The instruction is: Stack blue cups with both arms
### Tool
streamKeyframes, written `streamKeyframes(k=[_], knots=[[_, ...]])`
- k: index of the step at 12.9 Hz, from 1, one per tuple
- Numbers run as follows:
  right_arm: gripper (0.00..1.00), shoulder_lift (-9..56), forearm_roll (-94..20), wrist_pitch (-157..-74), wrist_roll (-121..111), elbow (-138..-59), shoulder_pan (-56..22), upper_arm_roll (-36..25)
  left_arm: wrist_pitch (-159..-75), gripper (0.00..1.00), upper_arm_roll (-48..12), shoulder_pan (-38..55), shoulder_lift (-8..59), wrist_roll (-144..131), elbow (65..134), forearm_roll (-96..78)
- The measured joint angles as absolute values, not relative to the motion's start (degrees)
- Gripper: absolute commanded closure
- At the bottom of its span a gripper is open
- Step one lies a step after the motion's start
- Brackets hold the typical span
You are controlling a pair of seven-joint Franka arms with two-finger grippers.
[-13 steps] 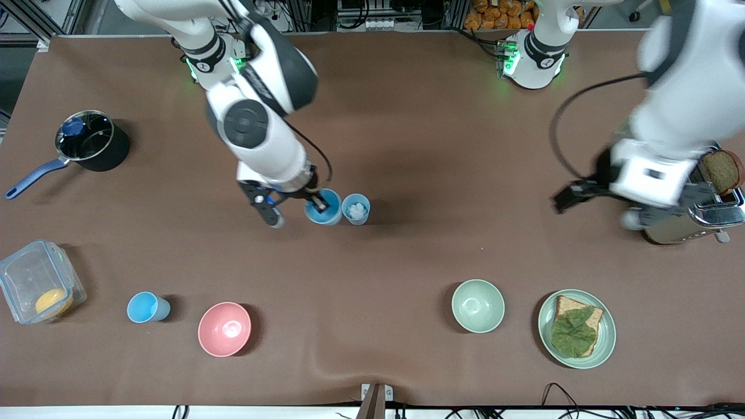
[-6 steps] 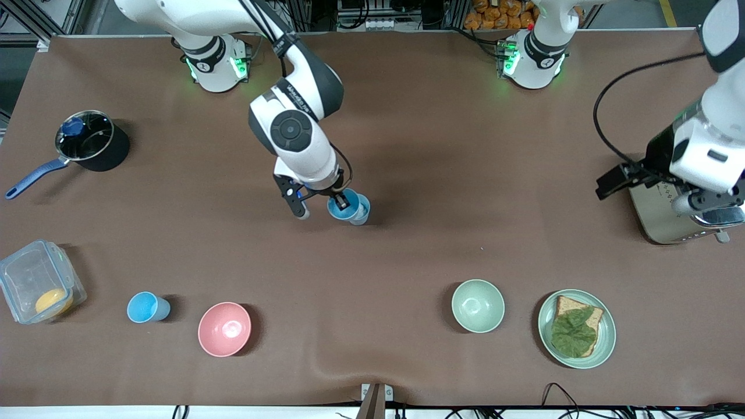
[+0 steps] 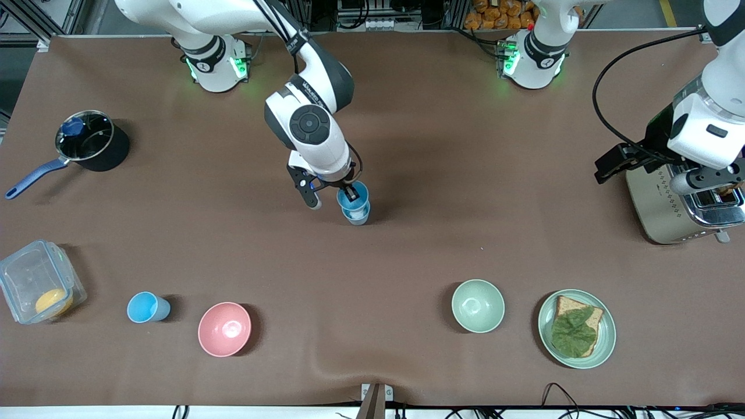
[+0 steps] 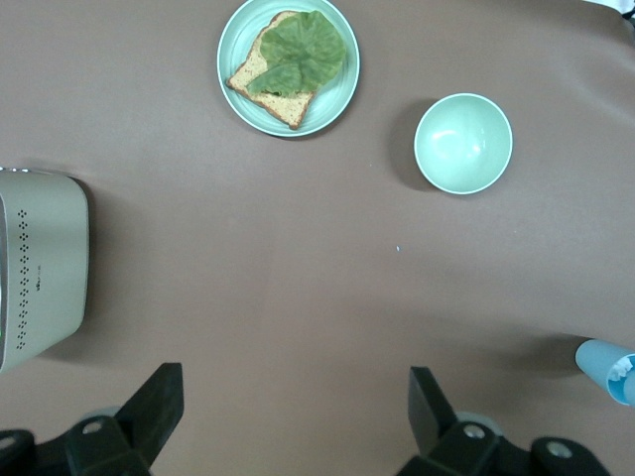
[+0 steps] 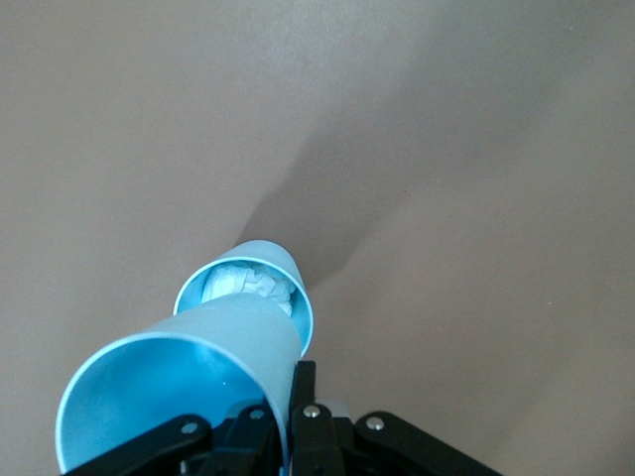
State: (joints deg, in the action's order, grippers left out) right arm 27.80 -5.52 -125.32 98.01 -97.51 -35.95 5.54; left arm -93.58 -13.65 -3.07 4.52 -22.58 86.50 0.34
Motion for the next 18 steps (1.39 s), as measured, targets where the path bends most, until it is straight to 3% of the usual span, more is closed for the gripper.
streamKeyframes(k=[2,4,8,10,18], knots=[[0.98,28.84,-5.52,-126.17,98.09,-97.57,-36.0,5.54,-93.56,0.0,-14.05,-3.06,4.53,-22.48,86.75,0.28],[0.01,29.41,-5.55,-126.34,98.46,-97.58,-36.07,5.47,-93.56,0.0,-14.96,-3.04,4.53,-22.48,87.13,0.24],[0.0,28.92,-5.49,-125.93,98.88,-95.79,-35.21,4.28,-93.55,0.0,-15.47,-3.08,4.5,-22.48,87.15,0.24],[0.0,27.06,-5.41,-121.33,90.29,-94.23,-33.3,3.94,-93.45,0.0,-15.47,-3.15,4.4,-22.48,87.13,0.24],[0.0,18.47,-5.16,-99.78,35.0,-93.68,-13.51,3.25,-92.42,0.0,-15.81,-3.15,3.19,-22.48,87.09,0.24]])
